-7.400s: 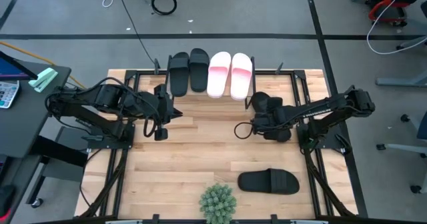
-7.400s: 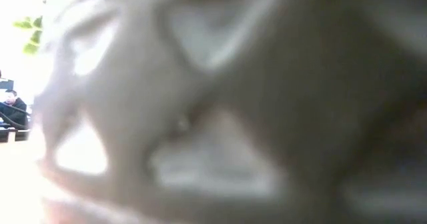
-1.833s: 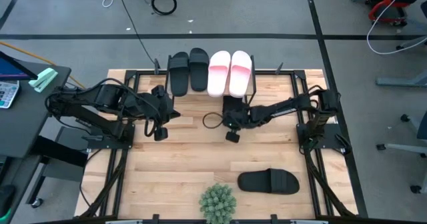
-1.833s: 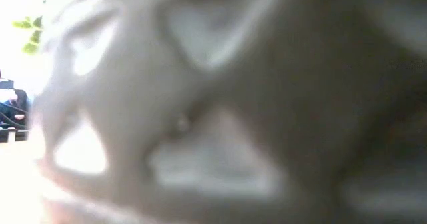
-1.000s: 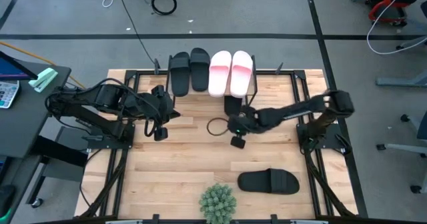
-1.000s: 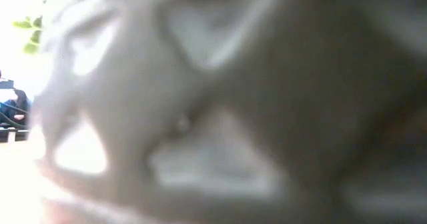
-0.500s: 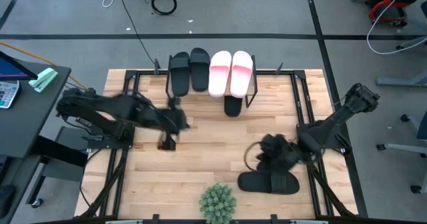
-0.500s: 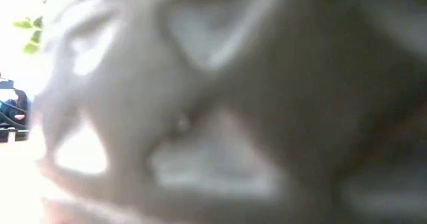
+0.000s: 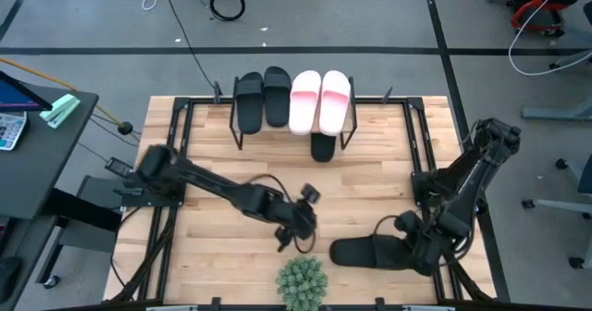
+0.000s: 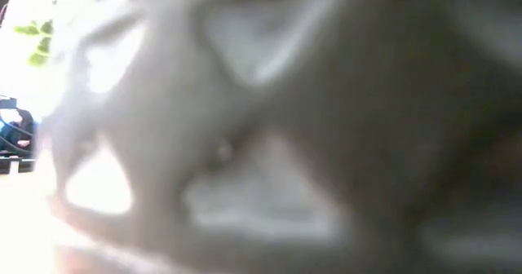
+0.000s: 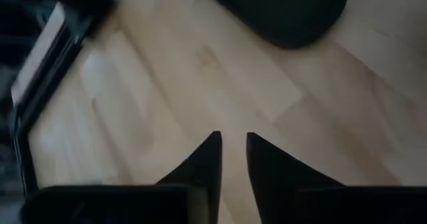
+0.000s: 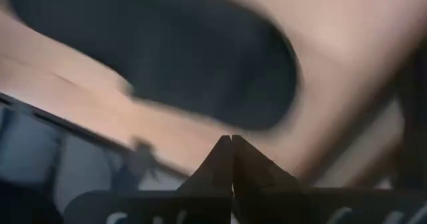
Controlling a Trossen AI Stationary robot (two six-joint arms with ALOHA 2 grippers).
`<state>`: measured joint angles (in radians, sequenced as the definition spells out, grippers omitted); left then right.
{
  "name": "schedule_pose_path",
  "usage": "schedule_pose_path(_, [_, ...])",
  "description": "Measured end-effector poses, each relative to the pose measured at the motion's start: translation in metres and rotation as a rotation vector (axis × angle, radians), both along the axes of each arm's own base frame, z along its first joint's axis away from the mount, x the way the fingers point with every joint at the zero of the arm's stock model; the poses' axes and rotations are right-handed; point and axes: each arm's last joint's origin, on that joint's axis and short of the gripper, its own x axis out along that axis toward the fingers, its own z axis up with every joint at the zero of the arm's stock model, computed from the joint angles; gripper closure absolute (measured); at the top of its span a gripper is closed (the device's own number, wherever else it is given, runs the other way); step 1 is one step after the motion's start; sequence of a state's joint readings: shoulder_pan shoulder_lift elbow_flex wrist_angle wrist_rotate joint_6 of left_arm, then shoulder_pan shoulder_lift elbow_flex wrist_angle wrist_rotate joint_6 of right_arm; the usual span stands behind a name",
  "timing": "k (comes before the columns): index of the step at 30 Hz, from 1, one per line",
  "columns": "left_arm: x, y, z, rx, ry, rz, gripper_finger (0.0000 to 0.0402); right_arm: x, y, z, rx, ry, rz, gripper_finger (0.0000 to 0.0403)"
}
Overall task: Pick and place slides into the shelf
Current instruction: Put the black slides under the shelf
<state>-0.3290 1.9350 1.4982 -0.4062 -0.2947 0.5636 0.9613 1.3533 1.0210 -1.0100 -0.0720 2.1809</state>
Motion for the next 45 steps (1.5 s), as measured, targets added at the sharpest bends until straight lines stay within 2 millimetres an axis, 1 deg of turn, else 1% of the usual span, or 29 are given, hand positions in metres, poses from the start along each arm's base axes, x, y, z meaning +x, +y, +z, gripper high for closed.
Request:
schedule_pose_path(2, [0.012,-0.007,-0.020,0.042,-0.019,-0.057,0.0309,-0.006,0.007,-0.003,0.043,0.111,-0.028,0.0401])
schedule_pose_path(3, [0.017,-0.011,-0.028,0.060,-0.038,-0.085,0.0299,-0.008,0.009,-0.005,0.047,0.140,-0.026,0.0401])
schedule_pose_path(5, [0.025,-0.018,-0.041,0.093,-0.080,-0.136,0.0277,-0.009,0.013,-0.010,0.028,0.149,-0.016,0.0401])
schedule_pose_path(6, [0.029,-0.022,-0.044,0.101,-0.117,-0.156,0.0265,-0.009,0.015,-0.013,0.008,0.151,-0.016,0.0401])
schedule_pose_path(8, [0.034,-0.028,-0.046,0.108,-0.183,-0.183,0.0241,-0.006,0.017,-0.020,-0.027,0.169,-0.022,0.0401])
schedule_pose_path(11, [0.036,-0.035,-0.041,0.096,-0.250,-0.196,0.0210,0.000,0.021,-0.033,-0.062,0.212,-0.035,0.0401])
schedule_pose_path(16, [0.035,-0.039,-0.040,0.083,-0.257,-0.195,0.0180,0.011,0.025,-0.054,-0.122,0.254,-0.029,0.0401])
schedule_pose_path(18, [0.034,-0.040,-0.039,0.081,-0.258,-0.197,0.0176,0.018,0.025,-0.061,-0.135,0.244,-0.029,0.0401])
schedule_pose_path(21, [0.034,-0.040,-0.040,0.081,-0.255,-0.197,0.0176,0.029,0.024,-0.068,-0.155,0.180,-0.017,0.0401])
schedule_pose_path(24, [0.034,-0.040,-0.040,0.081,-0.256,-0.197,0.0182,0.041,0.017,-0.073,-0.202,0.142,-0.008,0.0401])
schedule_pose_path(28, [0.034,-0.039,-0.039,0.081,-0.254,-0.195,0.0191,0.058,0.003,-0.079,-0.270,0.100,0.031,0.0401])
schedule_pose_path(32, [0.036,-0.034,-0.040,0.080,-0.249,-0.182,0.0195,0.077,-0.015,-0.080,-0.328,0.041,0.051,0.0401])
schedule_pose_path(37, [0.038,-0.023,-0.042,-0.028,-0.229,-0.064,0.0190,0.095,-0.035,-0.079,-0.333,0.008,0.090,0.0401])
schedule_pose_path(39, [0.039,-0.020,-0.042,-0.078,-0.225,-0.015,0.0190,0.100,-0.040,-0.079,-0.330,0.003,0.123,0.0401])
schedule_pose_path(41, [0.038,-0.022,-0.042,-0.103,-0.230,0.001,0.0192,0.102,-0.044,-0.079,-0.336,0.007,0.159,0.0401])
schedule_pose_path(45, [0.034,-0.036,-0.041,-0.112,-0.242,-0.029,0.0199,0.101,-0.045,-0.074,-0.329,-0.006,0.210,0.0401])
